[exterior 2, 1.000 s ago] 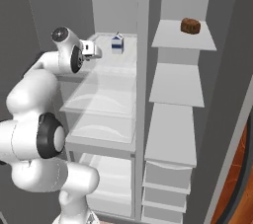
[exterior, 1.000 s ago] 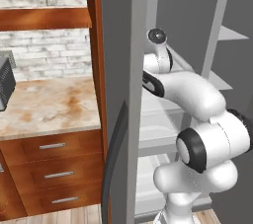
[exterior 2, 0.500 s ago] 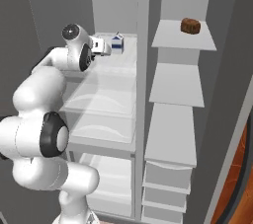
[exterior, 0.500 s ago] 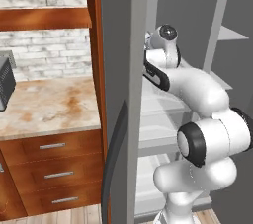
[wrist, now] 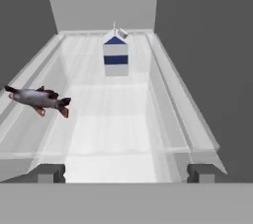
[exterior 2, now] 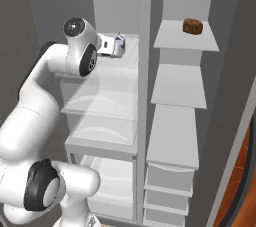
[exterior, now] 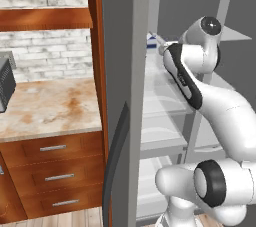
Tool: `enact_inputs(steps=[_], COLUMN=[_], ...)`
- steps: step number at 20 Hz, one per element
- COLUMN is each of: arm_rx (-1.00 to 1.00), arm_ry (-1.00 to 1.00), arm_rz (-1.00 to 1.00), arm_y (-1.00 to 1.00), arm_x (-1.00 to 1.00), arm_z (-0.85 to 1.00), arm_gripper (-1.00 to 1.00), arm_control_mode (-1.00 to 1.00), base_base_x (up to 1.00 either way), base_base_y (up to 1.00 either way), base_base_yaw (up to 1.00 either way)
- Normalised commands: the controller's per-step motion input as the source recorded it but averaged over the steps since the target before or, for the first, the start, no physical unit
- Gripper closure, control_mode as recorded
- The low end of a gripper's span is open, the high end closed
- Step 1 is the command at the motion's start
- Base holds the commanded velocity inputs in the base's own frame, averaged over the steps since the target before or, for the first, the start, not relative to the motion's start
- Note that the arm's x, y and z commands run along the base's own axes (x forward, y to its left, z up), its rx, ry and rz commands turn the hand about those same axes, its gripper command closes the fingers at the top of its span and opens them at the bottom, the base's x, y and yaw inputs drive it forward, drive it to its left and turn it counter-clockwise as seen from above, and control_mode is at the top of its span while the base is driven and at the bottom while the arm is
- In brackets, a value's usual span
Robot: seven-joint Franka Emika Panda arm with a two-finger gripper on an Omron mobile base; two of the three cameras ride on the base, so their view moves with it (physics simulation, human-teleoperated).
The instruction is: Pick up the frozen fish from the freezer, place it on any shelf in the fridge, and close the fridge and freezer doors when done.
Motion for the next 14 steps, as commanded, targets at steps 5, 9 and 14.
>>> enact_inputs(steps=[5,9,14], arm_rx=[-0.03,-0.12,-0.03], arm_ry=[0.16,0.12,0.01], arm_rz=[0.00,0.00,0.03], arm_y=[-0.38,-0.03,0.00], arm_x=[-1.00,-1.00,-0.81], arm_z=[-0.15,-0.31,-0.20], arm_gripper=[-1.00,-1.00,-1.00], arm_control_mode=[-1.00,-1.00,-1.00], base_base_x=[0.00,0.00,0.00], base_base_y=[0.00,0.00,0.00], base_base_yaw=[0.00,0.00,0.00])
